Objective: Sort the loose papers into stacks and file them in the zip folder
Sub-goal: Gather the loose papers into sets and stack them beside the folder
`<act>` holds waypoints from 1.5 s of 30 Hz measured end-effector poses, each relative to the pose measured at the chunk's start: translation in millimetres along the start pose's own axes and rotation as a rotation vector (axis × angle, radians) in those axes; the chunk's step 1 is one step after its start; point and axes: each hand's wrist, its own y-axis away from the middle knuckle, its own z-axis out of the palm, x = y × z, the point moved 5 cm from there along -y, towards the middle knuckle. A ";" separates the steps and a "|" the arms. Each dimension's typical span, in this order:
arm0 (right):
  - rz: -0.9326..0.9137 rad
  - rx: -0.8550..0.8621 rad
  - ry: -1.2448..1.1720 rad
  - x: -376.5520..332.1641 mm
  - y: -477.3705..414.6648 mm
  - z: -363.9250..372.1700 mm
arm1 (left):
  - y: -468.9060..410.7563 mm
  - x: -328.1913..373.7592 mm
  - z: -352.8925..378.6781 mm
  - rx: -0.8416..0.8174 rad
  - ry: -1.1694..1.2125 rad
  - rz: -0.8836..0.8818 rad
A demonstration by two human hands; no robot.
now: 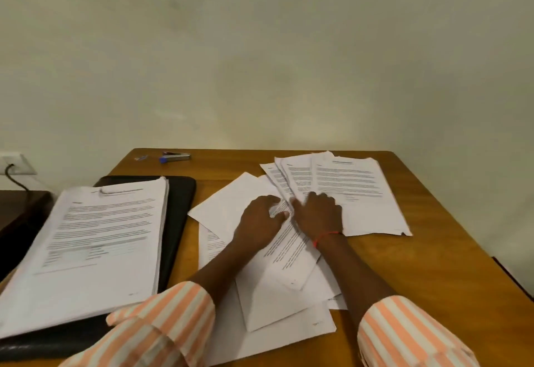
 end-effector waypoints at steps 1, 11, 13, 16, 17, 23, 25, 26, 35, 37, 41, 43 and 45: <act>-0.064 0.007 -0.017 -8.3 4.1 -0.8 | -0.1 -0.4 -0.5 0.018 0.030 -0.003; 0.059 0.046 0.017 10.1 1.3 -4.1 | -18.5 -13.9 -8.3 0.070 0.073 -0.111; -0.018 -0.015 -0.063 0.7 3.3 5.5 | -18.2 -11.9 -9.5 0.076 0.114 -0.124; -0.149 -0.065 -0.327 -22.6 15.3 10.8 | -17.4 -13.9 -13.1 0.092 0.242 -0.149; -0.176 -0.092 -0.379 -28.2 18.8 10.5 | -17.2 -15.5 -15.6 0.106 0.272 -0.161; -0.103 0.169 -0.309 -7.7 13.8 -13.8 | -19.2 -33.9 -47.1 0.159 0.280 -0.245; 0.001 0.175 -0.178 6.7 7.0 -17.0 | -26.5 -47.7 -59.0 0.108 0.209 -0.368; 0.043 0.123 -0.127 11.0 4.6 -13.7 | -30.2 -57.3 -63.6 0.078 0.166 -0.463; 0.050 0.100 -0.189 23.7 -5.3 -4.4 | -45.8 -90.1 -74.4 -0.044 0.070 -0.672; 0.060 0.171 -0.166 27.3 -5.8 -12.5 | -42.3 -86.9 -74.4 -0.020 0.127 -0.688; 0.295 0.152 0.075 58.9 -10.1 -24.5 | -40.7 -84.8 -75.9 -0.043 0.107 -0.680; 0.391 0.058 0.117 72.7 -8.6 -22.5 | -43.0 -85.2 -76.4 -0.053 0.065 -0.633; 0.393 0.055 0.118 76.1 -9.4 -22.6 | -45.9 -87.0 -75.2 -0.062 0.056 -0.580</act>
